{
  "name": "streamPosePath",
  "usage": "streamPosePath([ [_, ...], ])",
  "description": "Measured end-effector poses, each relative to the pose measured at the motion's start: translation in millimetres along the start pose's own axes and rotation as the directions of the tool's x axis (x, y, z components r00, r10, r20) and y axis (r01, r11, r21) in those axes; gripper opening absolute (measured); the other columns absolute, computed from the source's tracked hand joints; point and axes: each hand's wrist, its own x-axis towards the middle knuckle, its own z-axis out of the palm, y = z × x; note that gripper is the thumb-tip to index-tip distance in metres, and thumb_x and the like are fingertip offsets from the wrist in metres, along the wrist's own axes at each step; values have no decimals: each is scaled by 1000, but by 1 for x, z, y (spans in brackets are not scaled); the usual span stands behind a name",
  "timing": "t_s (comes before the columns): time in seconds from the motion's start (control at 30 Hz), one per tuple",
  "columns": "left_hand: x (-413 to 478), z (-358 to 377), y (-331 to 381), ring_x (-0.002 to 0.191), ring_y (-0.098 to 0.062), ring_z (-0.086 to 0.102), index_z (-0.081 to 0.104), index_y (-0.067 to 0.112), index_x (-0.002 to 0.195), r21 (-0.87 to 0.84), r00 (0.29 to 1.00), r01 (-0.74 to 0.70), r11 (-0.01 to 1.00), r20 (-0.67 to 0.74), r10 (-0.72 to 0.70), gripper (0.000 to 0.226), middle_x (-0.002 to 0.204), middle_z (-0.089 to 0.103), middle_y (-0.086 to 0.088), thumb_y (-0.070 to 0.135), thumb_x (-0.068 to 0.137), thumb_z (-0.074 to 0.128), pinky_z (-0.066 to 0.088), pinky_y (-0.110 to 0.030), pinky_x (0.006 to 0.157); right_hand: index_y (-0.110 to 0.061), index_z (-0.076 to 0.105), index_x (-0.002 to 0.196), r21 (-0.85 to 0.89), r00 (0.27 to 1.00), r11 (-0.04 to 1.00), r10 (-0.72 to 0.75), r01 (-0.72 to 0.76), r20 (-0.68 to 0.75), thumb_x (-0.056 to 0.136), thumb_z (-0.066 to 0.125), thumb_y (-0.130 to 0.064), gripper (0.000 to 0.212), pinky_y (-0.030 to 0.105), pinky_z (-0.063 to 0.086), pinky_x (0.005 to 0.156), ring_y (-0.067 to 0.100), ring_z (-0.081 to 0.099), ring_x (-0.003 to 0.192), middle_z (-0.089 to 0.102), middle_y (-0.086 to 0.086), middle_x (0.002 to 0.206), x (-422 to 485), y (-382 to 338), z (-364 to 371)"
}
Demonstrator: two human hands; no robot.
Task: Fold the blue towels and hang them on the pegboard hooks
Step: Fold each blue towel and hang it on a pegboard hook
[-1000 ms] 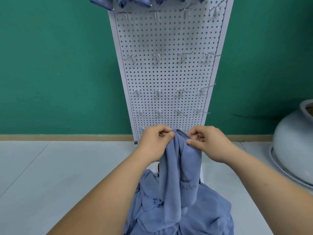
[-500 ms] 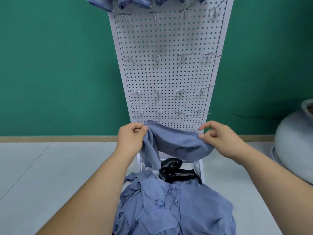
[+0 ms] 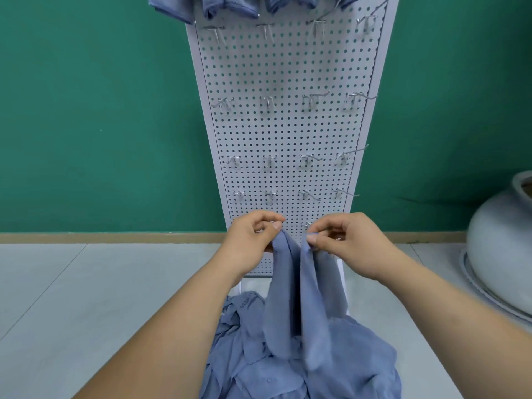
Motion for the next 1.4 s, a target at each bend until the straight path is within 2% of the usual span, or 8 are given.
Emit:
streamPosePath([
  [0.2,-7,14,7,78,-17,70,74,17,113,-102,997,35,994,66,-28,14,83,73,-11,14,99,73,62,-32,73,-32,76,88,-168,994,980,-106,102,-11,98,72,-34,11,17,49,78,6,67,88,71,-15,91,3,2,11],
  [0.37,-9,23,9,73,-11,68,76,16,106,-135,999,43,990,22,-40,8,82,78,-2,17,99,74,60,-30,70,-29,71,87,-197,996,976,-94,94,6,102,68,-34,16,15,45,69,3,64,72,72,-15,79,1,5,17],
  [0.57,-9,21,7,95,-19,76,74,14,114,-184,995,33,982,96,-15,19,100,80,-11,17,96,77,61,-31,90,-29,69,82,-271,987,961,-84,44,-135,100,67,-43,23,37,53,67,16,64,68,71,-5,70,5,14,17],
  [0.8,-4,21,0,87,-13,69,72,18,109,3,992,-97,995,77,97,14,91,80,-3,8,98,72,57,-30,93,-37,68,109,-211,996,974,-89,87,0,101,67,-38,8,23,38,57,7,46,56,55,-9,58,4,19,9],
  [0.93,-2,23,-4,78,-9,66,75,24,106,100,991,-124,987,66,117,17,91,79,1,12,94,78,58,-26,84,-32,74,87,-252,999,966,-54,51,-6,96,75,-34,9,25,42,60,3,50,58,64,-8,64,4,24,9],
  [1.07,-1,23,-7,85,-20,73,81,24,98,239,990,-130,962,92,111,7,89,79,5,19,93,80,61,-33,84,-35,75,89,-282,997,957,-72,71,7,94,77,-36,5,21,46,61,3,57,63,70,-9,72,3,21,13],
  [1.23,7,-1,0,73,-1,63,76,33,88,346,972,-179,921,-86,221,15,83,75,10,20,95,77,52,-14,72,-35,69,108,-301,995,953,-11,40,97,96,75,-34,13,21,46,63,2,55,61,67,-16,68,4,27,3],
  [1.4,16,-49,-11,75,0,66,79,22,95,305,913,-128,944,-336,232,2,87,77,7,21,95,77,48,-10,70,-38,71,87,-504,997,862,77,-52,29,94,74,-47,12,30,55,80,0,65,82,72,-17,83,2,54,-38],
])
